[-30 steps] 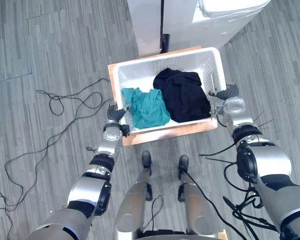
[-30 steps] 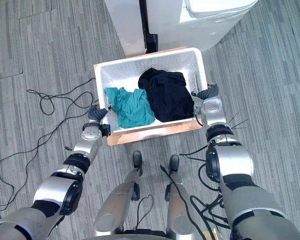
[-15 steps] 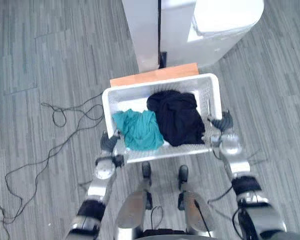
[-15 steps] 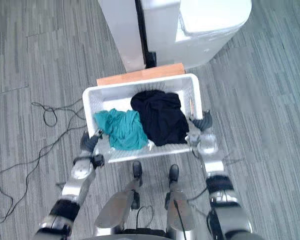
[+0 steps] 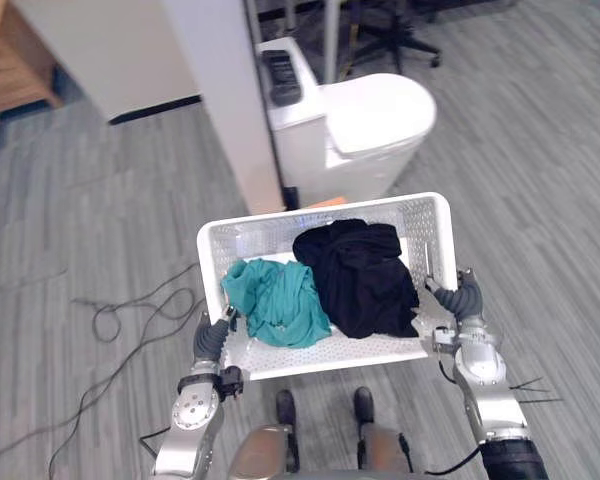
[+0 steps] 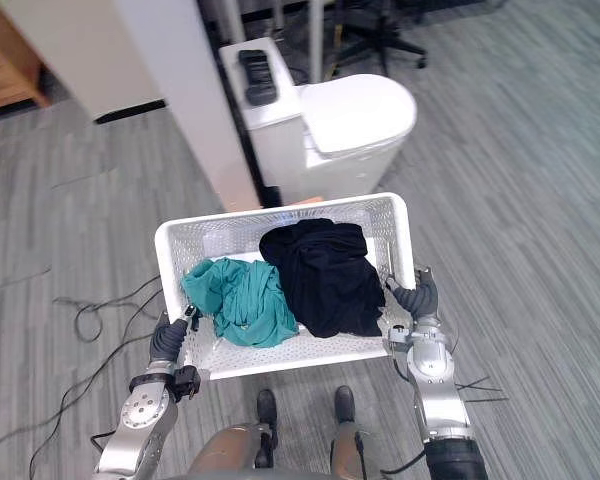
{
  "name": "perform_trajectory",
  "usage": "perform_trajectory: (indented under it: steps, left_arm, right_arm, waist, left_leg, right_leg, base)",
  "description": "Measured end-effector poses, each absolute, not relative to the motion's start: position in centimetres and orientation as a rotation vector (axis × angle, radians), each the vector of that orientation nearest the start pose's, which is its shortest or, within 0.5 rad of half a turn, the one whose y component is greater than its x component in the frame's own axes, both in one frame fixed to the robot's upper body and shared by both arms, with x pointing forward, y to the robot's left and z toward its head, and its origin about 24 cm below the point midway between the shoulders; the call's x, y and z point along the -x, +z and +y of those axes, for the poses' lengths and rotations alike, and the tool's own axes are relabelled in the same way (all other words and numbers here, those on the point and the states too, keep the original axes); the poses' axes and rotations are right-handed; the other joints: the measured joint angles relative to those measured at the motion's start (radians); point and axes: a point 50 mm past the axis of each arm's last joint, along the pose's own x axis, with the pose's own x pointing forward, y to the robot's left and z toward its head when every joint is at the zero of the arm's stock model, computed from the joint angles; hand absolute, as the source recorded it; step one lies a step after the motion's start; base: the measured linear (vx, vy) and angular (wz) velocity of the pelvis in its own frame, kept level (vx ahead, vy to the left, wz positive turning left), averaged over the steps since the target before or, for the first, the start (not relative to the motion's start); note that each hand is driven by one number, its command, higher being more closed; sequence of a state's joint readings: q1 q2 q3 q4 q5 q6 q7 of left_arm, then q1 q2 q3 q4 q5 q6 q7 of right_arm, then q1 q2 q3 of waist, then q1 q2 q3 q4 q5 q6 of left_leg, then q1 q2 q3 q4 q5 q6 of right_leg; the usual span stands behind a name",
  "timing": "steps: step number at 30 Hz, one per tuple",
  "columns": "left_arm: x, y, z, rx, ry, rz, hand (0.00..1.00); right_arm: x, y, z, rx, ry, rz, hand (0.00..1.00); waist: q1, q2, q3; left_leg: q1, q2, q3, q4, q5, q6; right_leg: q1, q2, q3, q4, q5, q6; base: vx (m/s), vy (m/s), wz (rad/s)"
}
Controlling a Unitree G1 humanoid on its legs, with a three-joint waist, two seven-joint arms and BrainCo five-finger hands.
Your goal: Pick up the laundry basket with both hands and put the clothes into the washing machine.
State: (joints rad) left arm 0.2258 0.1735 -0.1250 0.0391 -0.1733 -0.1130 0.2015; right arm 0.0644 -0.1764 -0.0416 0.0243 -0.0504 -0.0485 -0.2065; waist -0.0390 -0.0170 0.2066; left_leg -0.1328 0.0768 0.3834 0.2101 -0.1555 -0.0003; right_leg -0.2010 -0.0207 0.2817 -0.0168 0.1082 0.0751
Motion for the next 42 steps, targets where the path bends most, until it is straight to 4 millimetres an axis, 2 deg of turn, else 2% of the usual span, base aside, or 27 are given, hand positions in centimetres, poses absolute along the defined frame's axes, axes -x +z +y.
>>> perform_trajectory:
  steps: [1,2,3,5,6,7,9,11,12,14,15,18,20,21,22,25,26,28,30,31,34,36,37,39,40,41,42]
  left_arm:
    - [-19.9,-0.6,17.8,-0.017,0.146,0.165,1.00]
    - [-20.0,-0.6,17.9,-0.022,0.149,0.169,1.00]
    - [-20.0,-0.6,18.0,-0.024,0.152,0.173,1.00]
    - [-19.7,-1.0,18.4,-0.030,0.157,0.200,1.00]
    - [-19.5,-1.1,18.4,-0.029,0.154,0.205,1.00]
    - [-19.3,-1.2,18.2,-0.021,0.154,0.212,1.00]
    - [-19.2,-1.2,17.9,-0.011,0.154,0.208,1.00]
    - [-18.9,-1.4,17.8,-0.001,0.158,0.222,1.00]
    - [-18.6,-1.7,17.4,0.012,0.158,0.238,1.00]
    - [-18.0,-2.2,17.1,0.036,0.169,0.262,1.00]
    - [-17.9,-2.4,16.8,0.045,0.166,0.270,1.00]
    - [-17.5,-2.8,16.6,0.054,0.170,0.289,1.00]
    - [-17.0,-3.1,16.9,0.058,0.187,0.307,1.00]
    - [-16.6,-3.2,17.4,0.055,0.200,0.311,1.00]
    - [-16.7,-3.4,17.5,0.048,0.190,0.320,1.00]
    - [-16.1,-3.7,17.7,0.035,0.196,0.347,1.00]
    - [-15.6,-3.9,18.0,0.021,0.207,0.361,1.00]
    - [-15.5,-4.0,18.0,0.009,0.204,0.373,1.00]
    - [-15.3,-4.1,18.2,-0.011,0.197,0.382,1.00]
    - [-15.3,-4.0,18.4,-0.022,0.195,0.380,1.00]
    - [-16.4,-3.1,18.6,-0.053,0.170,0.328,1.00]
    - [-17.5,-2.6,18.2,-0.056,0.148,0.297,1.00]
    - [-18.1,-2.5,18.1,-0.071,0.128,0.288,1.00]
    - [-18.2,-2.5,17.9,-0.095,0.110,0.291,1.00]
    - [-18.1,-3.0,17.5,-0.093,0.098,0.308,1.00]
    - [-18.2,-3.2,17.1,-0.084,0.095,0.318,1.00]
    - [-18.6,-3.3,16.8,-0.085,0.088,0.323,1.00]
  right_arm:
    - [-23.4,3.0,-20.6,0.220,-0.260,0.028,1.00]
    - [-23.3,2.8,-20.5,0.211,-0.261,0.035,1.00]
    - [-23.3,2.7,-20.4,0.207,-0.261,0.040,1.00]
    - [-23.1,1.9,-20.2,0.190,-0.256,0.075,1.00]
    - [-23.0,1.6,-20.2,0.188,-0.257,0.085,1.00]
    - [-22.9,1.4,-20.3,0.190,-0.256,0.094,1.00]
    - [-22.9,1.5,-20.5,0.202,-0.254,0.091,1.00]
    - [-22.8,1.5,-20.7,0.212,-0.241,0.093,1.00]
    - [-22.6,1.4,-21.0,0.226,-0.242,0.101,1.00]
    - [-22.4,1.4,-21.6,0.250,-0.243,0.109,1.00]
    - [-22.2,1.3,-21.8,0.263,-0.243,0.112,1.00]
    - [-22.1,1.2,-21.7,0.270,-0.231,0.122,1.00]
    - [-21.9,1.2,-21.4,0.278,-0.209,0.119,1.00]
    - [-21.8,1.0,-21.0,0.271,-0.198,0.126,1.00]
    - [-21.5,0.6,-21.0,0.265,-0.202,0.143,1.00]
    - [-21.4,0.1,-20.5,0.262,-0.188,0.170,1.00]
    - [-21.0,-0.3,-20.2,0.252,-0.181,0.187,1.00]
    - [-20.8,-0.6,-20.1,0.259,-0.185,0.201,1.00]
    - [-20.6,-1.2,-20.1,0.256,-0.188,0.227,1.00]
    - [-20.5,-1.4,-19.9,0.247,-0.188,0.235,1.00]
    - [-21.1,-0.9,-19.9,0.251,-0.177,0.205,1.00]
    - [-21.6,-0.5,-20.3,0.267,-0.176,0.188,1.00]
    - [-21.4,-0.6,-20.6,0.276,-0.176,0.195,1.00]
    - [-20.9,-0.9,-20.8,0.286,-0.173,0.213,1.00]
    - [-20.6,-1.2,-21.3,0.302,-0.178,0.231,1.00]
    - [-20.4,-1.4,-21.5,0.309,-0.181,0.247,1.00]
    - [-20.8,-1.7,-21.8,0.313,-0.191,0.264,1.00]
  waist:
    - [-0.013,-0.007,-0.004]
    - [-0.011,-0.005,-0.004]
    - [-0.010,-0.003,-0.004]
    - [-0.003,-0.009,-0.007]
    - [-0.002,-0.010,-0.008]
    - [-0.002,-0.005,-0.012]
    - [0.002,0.012,-0.014]
    - [0.007,0.021,-0.014]
    - [0.004,0.033,-0.008]
    - [0.015,0.041,-0.003]
    - [0.029,0.040,-0.002]
    - [0.062,0.050,0.003]
    - [0.097,0.076,0.003]
    - [0.124,0.077,0.007]
    - [0.124,0.067,0.012]
    - [0.138,0.049,0.000]
    - [0.139,0.022,-0.014]
    - [0.131,0.018,-0.015]
    - [0.112,0.017,-0.014]
    - [0.104,0.030,-0.015]
    - [0.073,0.049,-0.017]
    - [0.046,0.077,0.000]
    - [0.033,0.069,0.002]
    - [0.010,0.043,-0.007]
    - [-0.002,0.054,-0.010]
    - [-0.001,0.078,-0.017]
    - [0.006,0.119,-0.016]
  left_leg:
    - [-0.002,0.034,0.078,0.035,-0.026,0.009]
    - [0.000,0.073,0.167,0.059,-0.041,0.021]
    - [0.004,0.093,0.204,0.063,-0.042,0.023]
    - [0.074,0.142,0.345,0.075,-0.059,0.009]
    - [0.103,0.146,0.373,0.084,-0.075,-0.013]
    - [0.140,0.158,0.410,0.120,-0.118,-0.056]
    - [0.148,0.217,0.411,0.210,-0.152,-0.062]
    - [0.099,0.323,0.332,0.434,-0.165,-0.004]
    - [0.037,0.359,0.189,0.585,-0.139,0.067]
    - [-0.031,0.266,-0.063,0.659,-0.177,0.006]
    - [-0.077,0.174,-0.172,0.630,-0.197,-0.016]
    - [-0.172,0.051,-0.282,0.428,-0.206,-0.019]
    - [-0.180,0.053,-0.286,0.261,-0.128,-0.036]
    - [-0.177,0.055,-0.269,0.299,-0.122,-0.028]
    - [-0.183,0.033,-0.268,0.350,-0.159,-0.020]
    - [-0.191,0.010,-0.238,0.356,-0.181,0.035]
    - [-0.158,-0.026,-0.220,0.340,-0.197,0.063]
    - [-0.096,-0.070,-0.219,0.326,-0.221,0.101]
    - [0.031,-0.115,-0.239,0.257,-0.233,0.120]
    - [0.115,-0.118,-0.248,0.197,-0.236,0.125]
    - [0.236,-0.099,-0.298,0.057,-0.237,0.123]
    - [0.299,-0.057,-0.320,-0.001,-0.252,0.094]
    - [0.336,-0.053,-0.328,-0.014,-0.253,0.083]
    - [0.414,-0.064,-0.362,-0.029,-0.274,0.040]
    - [0.477,-0.054,-0.390,-0.025,-0.284,0.023]
    - [0.485,-0.027,-0.395,-0.002,-0.274,0.006]
    - [0.468,0.015,-0.411,0.076,-0.216,-0.091]
  right_leg:
    - [-0.008,0.009,-0.065,-0.047,0.039,-0.054]
    - [-0.020,-0.004,-0.236,-0.050,0.000,-0.144]
    - [-0.045,-0.021,-0.361,-0.017,-0.028,-0.173]
    - [-0.074,-0.111,-0.777,0.153,-0.099,-0.224]
    - [-0.055,-0.127,-0.836,0.177,-0.103,-0.233]
    - [-0.036,-0.119,-0.826,0.186,-0.070,-0.132]
    - [-0.060,-0.060,-0.720,0.188,-0.089,-0.126]
    - [-0.062,0.008,-0.649,0.191,-0.107,-0.132]
    - [-0.043,0.054,-0.605,0.191,-0.114,-0.143]
    - [-0.020,0.089,-0.524,0.189,-0.124,-0.158]
    - [-0.012,0.089,-0.483,0.181,-0.125,-0.162]
    - [0.054,0.088,-0.404,0.078,-0.124,-0.164]
    - [0.074,0.114,-0.386,0.082,-0.132,-0.143]
    - [0.033,0.099,-0.385,0.315,-0.202,-0.167]
    - [0.081,0.079,-0.370,0.276,-0.292,-0.106]
    - [0.071,0.044,-0.348,0.316,-0.345,-0.075]
    - [0.040,0.009,-0.334,0.422,-0.394,-0.025]
    - [-0.047,-0.042,-0.307,0.719,-0.403,0.043]
    - [-0.127,-0.102,-0.324,1.001,-0.366,0.032]
    - [-0.159,-0.121,-0.363,1.066,-0.383,-0.019]
    - [-0.282,-0.118,-0.468,0.887,-0.394,-0.044]
    - [-0.339,-0.067,-0.482,0.610,-0.311,-0.033]
    - [-0.344,-0.043,-0.479,0.339,-0.182,-0.013]
    - [-0.340,-0.045,-0.464,0.095,-0.058,-0.032]
    - [-0.326,-0.039,-0.452,0.094,0.104,-0.083]
    - [-0.330,-0.026,-0.462,0.136,0.164,-0.100]
    - [-0.346,0.010,-0.476,0.234,0.127,-0.119]
  base:
    - [-0.05,-0.026,-1.90]
    - [-0.05,-0.031,-2.03]
    - [-0.04,-0.039,-1.98]
    - [0.01,-0.043,-2.10]
    - [0.07,-0.101,-2.09]
    - [0.07,-0.090,-1.42]
    - [0.10,-0.142,-1.74]
    - [0.10,-0.137,-1.64]
    - [0.13,-0.105,-1.44]
    - [0.15,-0.007,-1.50]
    - [0.16,0.101,-1.41]
    - [0.17,0.141,-1.21]
    - [0.25,0.104,-1.31]
    - [0.37,0.036,-0.89]
    - [0.40,0.128,-0.49]
    - [0.31,0.172,-0.05]
    - [0.42,0.192,-0.01]
    - [0.45,0.209,0.31]
    - [0.50,0.172,0.40]
    - [0.54,0.107,0.22]
    - [0.51,0.047,0.25]
    - [0.66,-0.057,0.45]
    - [0.63,-0.074,0.41]
    - [0.84,-0.167,0.46]
    - [1.02,-0.212,0.33]
    - [0.72,-0.141,-0.03]
    - [0.83,-0.172,-0.21]
